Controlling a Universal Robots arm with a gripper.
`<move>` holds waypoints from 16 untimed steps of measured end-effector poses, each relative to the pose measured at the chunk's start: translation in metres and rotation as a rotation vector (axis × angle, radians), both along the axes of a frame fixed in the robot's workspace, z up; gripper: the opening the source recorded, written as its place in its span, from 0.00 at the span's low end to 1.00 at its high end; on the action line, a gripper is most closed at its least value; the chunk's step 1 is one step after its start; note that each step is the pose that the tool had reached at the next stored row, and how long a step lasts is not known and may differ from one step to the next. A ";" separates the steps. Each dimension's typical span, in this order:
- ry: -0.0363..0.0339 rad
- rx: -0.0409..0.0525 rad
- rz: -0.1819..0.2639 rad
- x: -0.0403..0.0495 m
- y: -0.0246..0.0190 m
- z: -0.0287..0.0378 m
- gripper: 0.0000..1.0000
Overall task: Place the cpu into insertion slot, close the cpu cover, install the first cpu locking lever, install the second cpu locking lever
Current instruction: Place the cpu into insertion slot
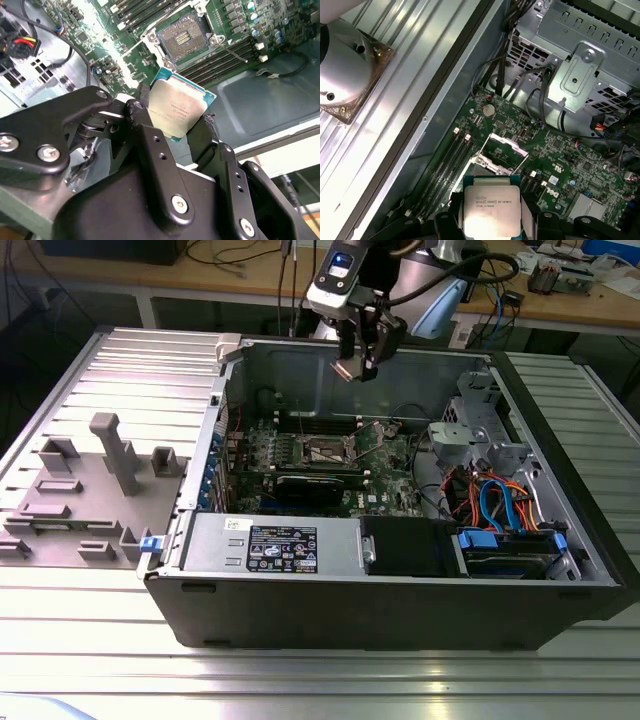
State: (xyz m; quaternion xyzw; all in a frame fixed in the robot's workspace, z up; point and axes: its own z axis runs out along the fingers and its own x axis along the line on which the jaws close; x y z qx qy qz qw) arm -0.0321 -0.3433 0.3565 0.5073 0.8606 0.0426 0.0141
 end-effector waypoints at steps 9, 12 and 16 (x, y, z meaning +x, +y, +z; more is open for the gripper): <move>0.0199 -0.0042 -0.070 0.0000 0.0000 -0.0063 0.54; 0.0200 -0.0100 -0.099 0.0001 0.0001 -0.0093 0.54; 0.0201 -0.0097 -0.124 -0.0002 0.0000 -0.0098 0.54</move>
